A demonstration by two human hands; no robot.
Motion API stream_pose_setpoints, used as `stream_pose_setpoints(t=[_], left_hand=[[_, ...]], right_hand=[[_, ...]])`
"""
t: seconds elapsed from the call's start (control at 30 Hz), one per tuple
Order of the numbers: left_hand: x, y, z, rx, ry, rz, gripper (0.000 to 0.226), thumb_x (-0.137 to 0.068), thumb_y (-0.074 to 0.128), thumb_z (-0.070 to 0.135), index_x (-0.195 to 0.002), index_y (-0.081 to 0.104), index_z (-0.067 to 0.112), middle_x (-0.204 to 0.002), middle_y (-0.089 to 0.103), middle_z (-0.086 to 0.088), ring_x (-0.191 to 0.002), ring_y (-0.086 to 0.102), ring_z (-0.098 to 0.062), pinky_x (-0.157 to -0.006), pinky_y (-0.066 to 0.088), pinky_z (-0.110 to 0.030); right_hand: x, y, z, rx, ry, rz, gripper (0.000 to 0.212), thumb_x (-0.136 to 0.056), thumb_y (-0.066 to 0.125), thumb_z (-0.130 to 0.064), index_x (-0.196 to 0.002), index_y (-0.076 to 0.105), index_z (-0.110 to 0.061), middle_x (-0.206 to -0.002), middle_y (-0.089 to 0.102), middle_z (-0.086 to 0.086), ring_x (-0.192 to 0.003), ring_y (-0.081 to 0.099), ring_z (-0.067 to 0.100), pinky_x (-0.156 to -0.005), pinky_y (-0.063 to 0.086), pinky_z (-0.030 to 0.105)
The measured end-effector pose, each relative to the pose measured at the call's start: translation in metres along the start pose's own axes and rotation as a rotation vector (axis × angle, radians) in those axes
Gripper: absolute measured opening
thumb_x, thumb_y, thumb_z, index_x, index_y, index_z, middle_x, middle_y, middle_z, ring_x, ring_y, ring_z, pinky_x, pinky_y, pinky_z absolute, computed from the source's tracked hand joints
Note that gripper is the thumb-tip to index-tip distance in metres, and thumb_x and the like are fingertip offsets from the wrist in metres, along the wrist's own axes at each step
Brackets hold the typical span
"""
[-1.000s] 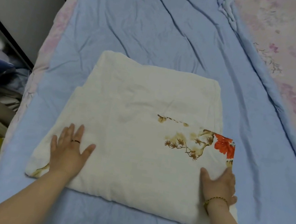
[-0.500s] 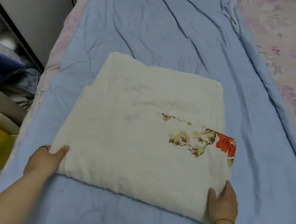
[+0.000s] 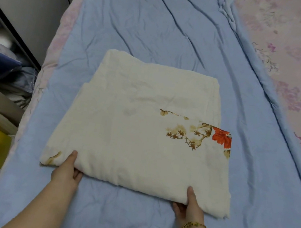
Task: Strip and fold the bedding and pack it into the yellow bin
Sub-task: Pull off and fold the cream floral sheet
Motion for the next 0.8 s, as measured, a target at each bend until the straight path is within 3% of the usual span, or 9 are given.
stream_pose_setpoints(t=[0.1,0.17,0.27,0.4,0.47,0.6,0.67,0.77,0.8], left_hand=[[-0.005,0.007,0.004,-0.003,-0.060,-0.066,0.004,-0.094,0.052,0.018,-0.094,0.056,0.018,-0.133,0.052,0.000,-0.111,0.056,-0.018,-0.083,0.049,-0.028],[0.000,0.006,0.007,-0.027,-0.030,-0.101,0.016,-0.096,0.048,0.018,-0.109,0.055,0.016,-0.134,0.050,-0.003,-0.122,0.050,-0.021,-0.087,0.049,-0.031],[0.019,-0.004,0.007,0.024,-0.021,-0.179,0.015,-0.098,0.041,0.015,-0.111,0.048,0.016,-0.140,0.046,-0.007,-0.129,0.044,-0.024,-0.103,0.040,-0.039],[0.056,-0.039,0.003,0.075,-0.002,-0.216,0.015,-0.099,0.038,0.011,-0.109,0.048,0.016,-0.138,0.046,-0.007,-0.130,0.043,-0.025,-0.061,0.056,-0.022],[0.076,-0.066,-0.006,0.081,-0.017,-0.221,0.022,-0.099,0.037,0.011,-0.119,0.045,0.015,-0.141,0.043,-0.009,-0.131,0.040,-0.026,-0.060,0.055,-0.021],[0.096,-0.129,-0.021,0.053,-0.008,-0.225,0.040,-0.099,0.035,0.012,-0.139,0.035,0.010,-0.144,0.041,-0.013,-0.133,0.038,-0.029,-0.040,0.050,-0.019],[0.105,-0.154,-0.024,0.048,0.002,-0.221,0.044,-0.099,0.036,0.012,-0.143,0.031,0.011,-0.144,0.040,-0.013,-0.133,0.037,-0.029,-0.041,0.051,-0.019],[0.122,-0.173,-0.023,0.044,0.009,-0.235,0.044,-0.099,0.036,0.011,-0.143,0.030,0.011,-0.144,0.040,-0.013,-0.133,0.037,-0.030,-0.057,0.054,-0.021],[0.127,-0.174,-0.021,0.044,0.015,-0.244,0.044,-0.098,0.037,0.011,-0.142,0.031,0.011,-0.144,0.040,-0.013,-0.133,0.038,-0.029,-0.053,0.054,-0.020]], right_hand=[[-0.003,-0.002,-0.008,0.102,-0.027,-0.043,0.022,-0.090,0.057,-0.018,-0.109,0.049,-0.010,-0.086,0.057,0.004,-0.072,0.052,0.020,-0.052,0.050,0.031],[0.002,-0.007,-0.010,0.131,-0.066,-0.066,0.020,-0.090,0.057,-0.018,-0.106,0.050,-0.008,-0.083,0.056,0.003,-0.070,0.052,0.018,-0.039,0.049,0.020],[0.021,-0.009,-0.014,0.088,-0.121,-0.111,0.026,-0.091,0.054,-0.016,-0.116,0.048,-0.012,-0.102,0.057,0.006,-0.075,0.053,0.017,-0.053,0.051,0.029],[0.058,-0.025,-0.021,0.009,-0.188,-0.171,0.043,-0.093,0.050,-0.010,-0.135,0.041,-0.009,-0.117,0.051,0.007,-0.099,0.051,0.026,-0.072,0.047,0.037],[0.074,-0.046,-0.013,-0.001,-0.195,-0.165,0.047,-0.093,0.049,-0.009,-0.138,0.039,-0.010,-0.120,0.051,0.010,-0.098,0.051,0.027,-0.068,0.046,0.037],[0.107,-0.094,0.025,-0.017,-0.141,-0.158,0.050,-0.093,0.048,-0.007,-0.140,0.036,-0.014,-0.134,0.048,0.011,-0.104,0.048,0.027,-0.060,0.052,0.035],[0.119,-0.115,0.043,-0.008,-0.130,-0.166,0.052,-0.093,0.048,-0.007,-0.141,0.034,-0.016,-0.139,0.046,0.011,-0.105,0.047,0.028,-0.056,0.054,0.034],[0.133,-0.133,0.048,-0.003,-0.182,-0.160,0.052,-0.092,0.048,-0.006,-0.141,0.034,-0.017,-0.141,0.045,0.012,-0.108,0.047,0.028,-0.067,0.046,0.035],[0.137,-0.133,0.045,-0.005,-0.201,-0.158,0.051,-0.092,0.049,-0.006,-0.140,0.035,-0.016,-0.139,0.045,0.011,-0.108,0.047,0.028,-0.068,0.045,0.034]])
Point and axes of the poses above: each hand's wrist, its own x-axis away from the middle knuckle, its own y-axis out of the palm, z = x × y, the point moved 8 cm from there along -x, towards the middle knuckle
